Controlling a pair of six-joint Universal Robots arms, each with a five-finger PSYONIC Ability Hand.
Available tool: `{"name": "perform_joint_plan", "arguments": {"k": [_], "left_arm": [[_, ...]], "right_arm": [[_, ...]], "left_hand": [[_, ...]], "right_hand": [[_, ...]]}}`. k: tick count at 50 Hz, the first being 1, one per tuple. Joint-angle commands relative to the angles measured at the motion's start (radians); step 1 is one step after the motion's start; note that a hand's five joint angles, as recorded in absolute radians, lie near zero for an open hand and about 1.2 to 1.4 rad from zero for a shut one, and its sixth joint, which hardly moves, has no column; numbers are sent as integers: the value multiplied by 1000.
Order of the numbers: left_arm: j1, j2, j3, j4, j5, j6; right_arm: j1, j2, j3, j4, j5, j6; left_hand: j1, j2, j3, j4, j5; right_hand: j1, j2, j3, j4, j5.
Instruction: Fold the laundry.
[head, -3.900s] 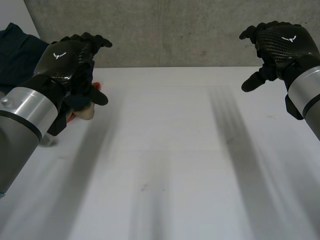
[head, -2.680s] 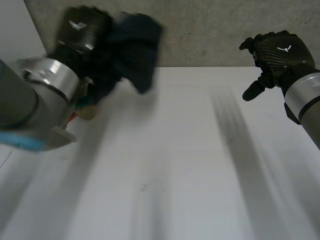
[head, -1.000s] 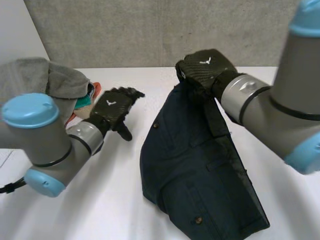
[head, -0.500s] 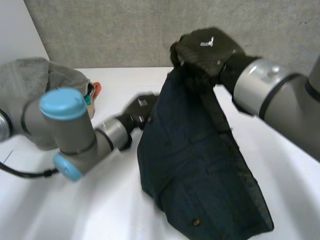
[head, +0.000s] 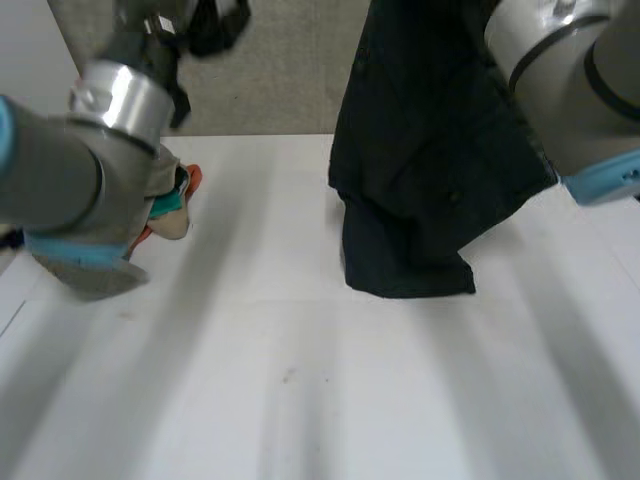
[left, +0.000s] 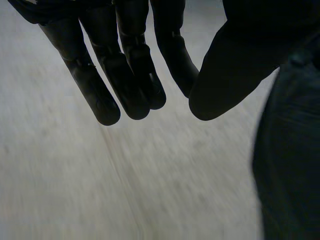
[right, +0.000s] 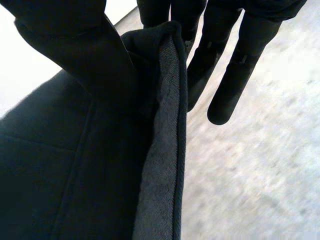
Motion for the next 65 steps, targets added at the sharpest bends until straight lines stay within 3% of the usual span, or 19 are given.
{"name": "perform_joint_plan", "arguments": {"k": [1,2,7,11,15,18,19,23,28,35,39,45,53,60,65], "left_arm": [[5,-20,-186,-23,26,3],[6,-37,-192,-26,31,0],[4,-173,-145,-48,71,-2],[2,-284,-79,-167,149,-3],[-13,-385,-22,-319,246,5],[-17,-434,0,-407,295,8],[-19,-452,7,-433,301,8],[-13,-462,38,-438,271,3],[19,-442,127,-376,149,-5],[41,-287,231,-188,11,-15],[33,-207,237,-34,-42,-17],[33,-105,204,37,-59,-17],[24,-80,-38,3,-50,-2],[4,-98,-275,-62,-49,40],[-2,-112,-397,-199,-52,118]], "right_arm": [[14,-27,120,187,-88,-22],[19,-35,125,206,-111,-25],[28,-134,166,296,-255,-17],[28,-194,215,310,-304,-18],[27,-225,249,310,-302,-20],[17,-226,269,310,-302,-20],[17,-226,275,310,-302,-20],[16,-222,297,306,-300,-23],[-4,-149,257,272,-248,-32],[-29,29,13,102,9,-72],[-27,77,-83,-56,91,-72],[-27,86,-65,-252,91,-65],[-38,86,122,-247,-36,-60],[-38,106,320,-57,-68,-74],[-42,149,413,105,-67,-143]], "left_hand": [[-812,-818,-812,-827,-778],[-977,-983,-977,-992,-943],[-946,-952,-946,-961,-912],[-949,-955,-949,-964,-915],[-940,-946,-941,-955,-906],[-832,-838,-832,-847,-798],[-640,-646,-640,-655,-606],[223,217,223,208,257],[225,219,225,210,259],[225,219,225,210,259],[225,219,225,210,259],[225,219,225,210,259],[225,219,225,210,259],[225,219,225,210,259],[225,219,225,210,259]], "right_hand": [[278,223,207,197,239],[278,223,207,197,239],[278,223,207,197,239],[278,223,207,197,239],[278,223,207,197,239],[278,223,207,197,239],[278,223,207,197,239],[278,223,207,197,239],[278,223,207,197,239],[278,223,207,197,239],[278,223,207,197,239],[278,223,207,197,239],[278,223,207,197,239],[278,223,207,197,239],[278,223,207,197,239]]}}
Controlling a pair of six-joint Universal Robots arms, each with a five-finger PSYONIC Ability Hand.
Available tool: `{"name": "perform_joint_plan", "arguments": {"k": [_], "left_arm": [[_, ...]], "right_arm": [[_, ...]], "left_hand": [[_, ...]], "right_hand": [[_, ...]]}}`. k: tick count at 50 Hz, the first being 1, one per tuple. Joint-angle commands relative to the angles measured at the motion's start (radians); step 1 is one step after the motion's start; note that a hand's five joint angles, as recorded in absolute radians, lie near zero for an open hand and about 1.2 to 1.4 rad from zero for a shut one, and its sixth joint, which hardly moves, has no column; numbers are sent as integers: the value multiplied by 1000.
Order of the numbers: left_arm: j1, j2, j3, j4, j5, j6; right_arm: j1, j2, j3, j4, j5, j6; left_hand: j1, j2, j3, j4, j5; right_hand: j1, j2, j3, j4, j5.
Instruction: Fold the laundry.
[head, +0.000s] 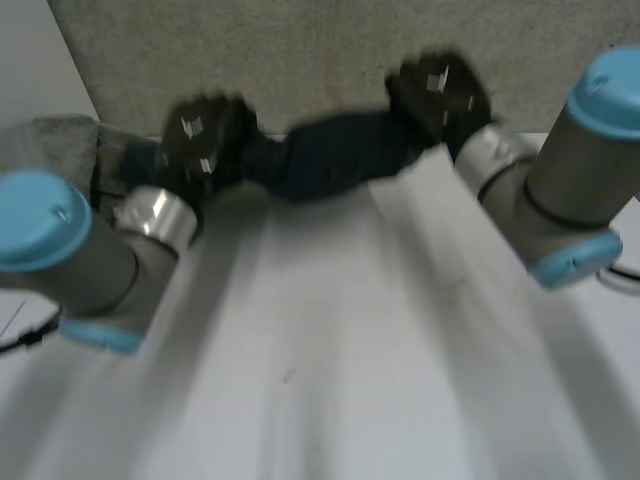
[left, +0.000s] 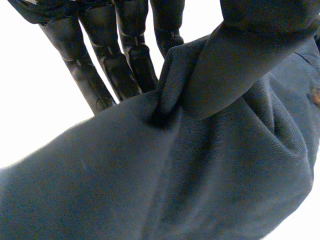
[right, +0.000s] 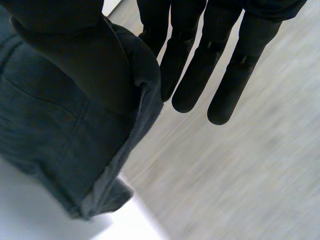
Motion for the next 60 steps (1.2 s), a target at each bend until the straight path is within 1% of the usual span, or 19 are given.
{"name": "perform_joint_plan", "arguments": {"k": [1,5,7,8,12,15,16,20,26,34,41,48,49,53,54,55,56,58,60], "left_arm": [[-10,-20,-169,-178,-4,90],[-10,4,-174,-349,-3,118],[-11,44,-160,-443,-1,126],[-13,63,-152,-471,-1,127],[-15,138,-134,-561,2,127],[-11,184,-119,-572,2,132],[-10,192,-112,-572,2,135],[2,198,-70,-571,3,147],[36,170,29,-575,23,196],[82,-12,190,-598,207,394],[84,-155,302,-672,227,570],[65,-225,325,-678,232,702],[67,-242,328,-678,224,730],[65,-262,329,-676,215,761],[61,-261,329,-673,210,765],[58,-259,329,-673,204,764],[53,-258,329,-672,197,761],[36,-229,329,-670,157,756],[35,-151,328,-669,131,741]], "right_arm": [[-3,50,152,242,5,-108],[-5,41,209,299,6,-188],[-5,38,220,310,9,-203],[-5,38,224,311,9,-205],[-6,18,255,310,23,-199],[-6,-31,273,310,53,-179],[-6,-63,284,310,81,-155],[-6,-118,305,313,138,-60],[-6,-173,333,321,158,65],[-2,-189,401,336,153,169],[12,-141,460,307,144,230],[20,4,450,184,156,241],[20,18,447,172,158,241],[26,64,416,133,163,237],[26,64,408,126,164,235],[26,61,404,121,166,229],[26,58,401,120,166,226],[20,41,387,115,169,217],[15,-44,367,110,170,200]], "left_hand": [[198,147,148,141,170],[25,-27,-26,-32,-3],[-218,-269,-268,-275,-245],[-292,-344,-342,-349,-320],[-515,-567,-566,-572,-543],[-715,-766,-765,-771,-742],[-753,-805,-804,-810,-781],[-792,-843,-842,-849,-820],[-798,-849,-848,-855,-825],[-786,-837,-836,-843,-814],[-789,-840,-839,-846,-817],[-769,-820,-819,-825,-796],[-690,-741,-740,-747,-718],[-189,-240,-239,-245,-216],[89,38,39,32,61],[173,122,123,116,145],[252,201,202,195,224],[253,201,203,196,225],[253,201,203,196,225]], "right_hand": [[278,218,205,197,239],[278,218,205,197,239],[244,184,171,163,205],[165,105,92,84,126],[-491,-551,-564,-573,-530],[-601,-661,-674,-683,-640],[-709,-769,-782,-791,-748],[-795,-855,-868,-877,-834],[-825,-885,-898,-906,-864],[-845,-905,-918,-927,-884],[-854,-914,-927,-936,-893],[-787,-847,-860,-868,-826],[-731,-791,-805,-813,-771],[-163,-223,-236,-244,-202],[179,119,106,97,140],[277,217,204,196,238],[278,218,205,197,239],[278,218,205,197,239],[278,218,205,197,239]]}}
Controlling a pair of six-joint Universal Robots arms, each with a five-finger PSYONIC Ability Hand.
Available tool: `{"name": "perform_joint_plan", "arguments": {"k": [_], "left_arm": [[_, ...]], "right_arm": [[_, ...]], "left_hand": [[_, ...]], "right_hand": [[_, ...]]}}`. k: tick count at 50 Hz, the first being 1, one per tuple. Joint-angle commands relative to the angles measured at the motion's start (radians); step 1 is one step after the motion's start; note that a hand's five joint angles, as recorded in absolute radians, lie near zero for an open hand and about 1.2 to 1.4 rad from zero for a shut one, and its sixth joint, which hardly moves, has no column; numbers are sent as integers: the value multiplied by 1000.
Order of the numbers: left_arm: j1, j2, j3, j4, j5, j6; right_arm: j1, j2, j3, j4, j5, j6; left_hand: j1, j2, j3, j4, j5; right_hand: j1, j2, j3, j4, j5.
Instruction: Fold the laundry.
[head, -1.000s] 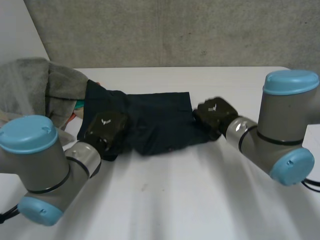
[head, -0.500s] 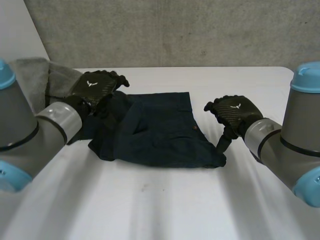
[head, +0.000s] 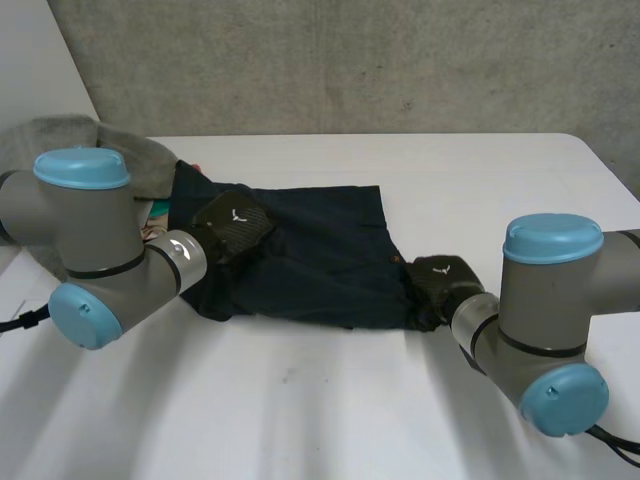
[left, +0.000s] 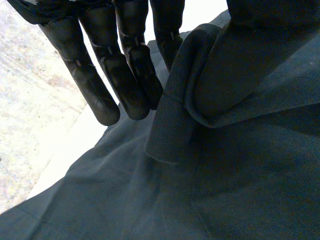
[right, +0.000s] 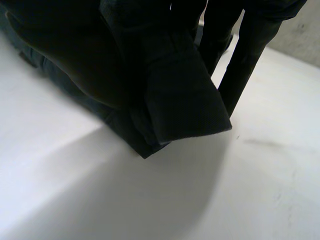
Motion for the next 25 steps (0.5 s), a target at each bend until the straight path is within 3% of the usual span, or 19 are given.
{"name": "perform_joint_plan", "arguments": {"k": [1,7,13,18,25], "left_arm": [[-21,137,-7,6,-79,-34],[-18,378,-19,5,-105,-193],[-8,588,-49,2,-105,-328],[5,674,-100,-27,-98,-360],[5,589,-169,-52,-104,-357]], "right_arm": [[-14,-140,-48,-14,4,-37],[-35,-363,-129,28,-4,-196],[-73,-443,-301,185,-2,-356],[-78,-440,-474,363,-10,-381],[-80,-287,-628,508,-44,-390]], "left_hand": [[239,211,218,211,243],[239,211,218,211,243],[239,211,218,211,243],[239,211,218,211,243],[239,211,218,211,243]], "right_hand": [[308,227,234,214,243],[308,227,234,214,243],[308,227,234,214,243],[308,227,234,214,243],[308,227,234,214,243]]}}
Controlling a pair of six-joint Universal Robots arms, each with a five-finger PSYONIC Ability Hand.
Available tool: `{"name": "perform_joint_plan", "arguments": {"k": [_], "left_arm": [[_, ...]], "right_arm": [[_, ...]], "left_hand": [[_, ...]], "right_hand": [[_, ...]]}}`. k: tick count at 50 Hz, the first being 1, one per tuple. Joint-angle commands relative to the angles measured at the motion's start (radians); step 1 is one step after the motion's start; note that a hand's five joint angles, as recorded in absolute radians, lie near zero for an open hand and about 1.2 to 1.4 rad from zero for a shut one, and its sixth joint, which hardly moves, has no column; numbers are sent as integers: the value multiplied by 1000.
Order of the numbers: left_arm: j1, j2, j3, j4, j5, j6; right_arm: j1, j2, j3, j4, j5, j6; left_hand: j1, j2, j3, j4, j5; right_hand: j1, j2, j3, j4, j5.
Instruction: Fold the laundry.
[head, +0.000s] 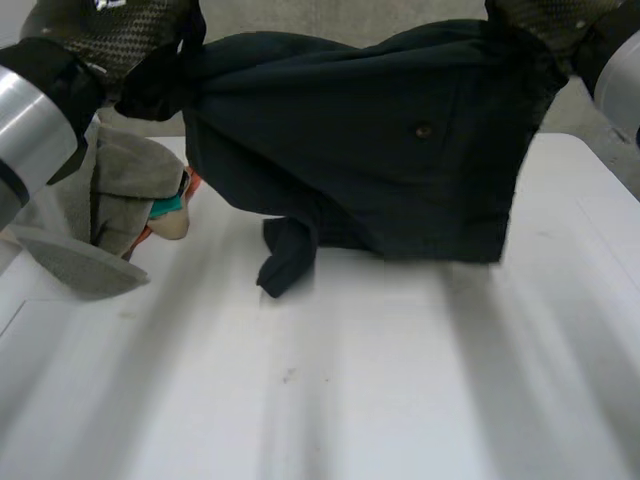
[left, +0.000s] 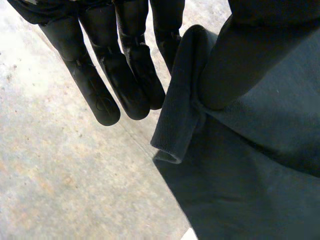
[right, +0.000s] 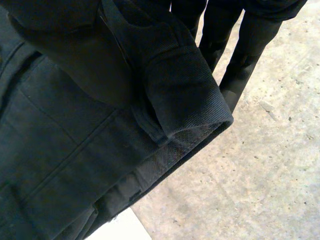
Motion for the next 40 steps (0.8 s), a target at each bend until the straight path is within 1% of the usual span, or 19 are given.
{"name": "perform_joint_plan", "arguments": {"k": [1,4,7,8,11,12,13,15,16,17,18,19,20,21,22,25,30,34,40], "left_arm": [[2,-131,-70,-25,-5,8],[2,-215,-54,-25,-6,6],[-2,-328,19,-19,-9,8],[-1,-388,89,-13,-20,6],[1,-449,215,24,-52,3],[-2,-478,301,86,-81,0],[-4,-488,338,134,-96,-1],[-7,-493,390,250,-123,-7],[-7,-489,407,394,-145,-11],[-8,-488,407,473,-155,-12],[-11,-486,404,571,-169,-17],[-13,-486,401,626,-173,-21],[-16,-485,389,759,-172,-29],[-19,-485,377,815,-167,-29],[-21,-482,368,837,-166,-27],[-11,-457,338,813,-169,-32],[-22,-423,208,708,-176,-27],[-24,-414,89,665,-176,-27],[-34,-402,-112,599,-167,-21]], "right_arm": [[2,159,-141,138,-29,1],[5,236,-150,137,-29,0],[9,317,-173,123,-24,1],[11,338,-190,112,-24,3],[14,421,-291,7,-15,22],[16,436,-317,-32,-10,27],[16,458,-363,-120,3,47],[16,461,-390,-229,19,76],[16,461,-397,-291,25,93],[12,458,-400,-417,34,136],[12,455,-396,-491,34,163],[12,452,-391,-539,31,180],[12,447,-384,-596,25,202],[11,434,-364,-697,27,232],[9,429,-354,-725,27,242],[12,417,-315,-774,11,259],[14,426,-264,-735,-15,259],[14,456,-223,-649,-36,256],[12,550,-189,-445,-82,222]], "left_hand": [[239,202,208,196,243],[239,202,208,196,243],[239,202,208,196,243],[239,202,208,196,243],[239,202,208,196,243],[239,202,208,196,243],[239,202,208,196,243],[239,202,208,196,243],[239,202,208,196,243],[239,202,208,196,243],[239,202,208,196,243],[239,202,208,196,243],[239,202,208,196,243],[239,202,208,196,243],[239,202,208,196,243],[239,202,208,196,243],[239,202,208,196,243],[239,202,208,196,243],[239,202,208,196,243]], "right_hand": [[298,227,212,198,228],[298,227,212,198,228],[298,227,212,198,228],[298,227,212,198,228],[298,227,212,198,228],[298,227,212,198,228],[298,227,212,198,228],[298,227,212,198,228],[298,227,212,198,228],[298,227,212,198,228],[298,227,212,198,228],[298,227,212,198,228],[298,227,212,198,228],[298,227,212,198,228],[298,227,212,198,228],[298,227,212,198,228],[298,227,212,198,228],[298,227,212,198,228],[298,227,212,198,228]]}}
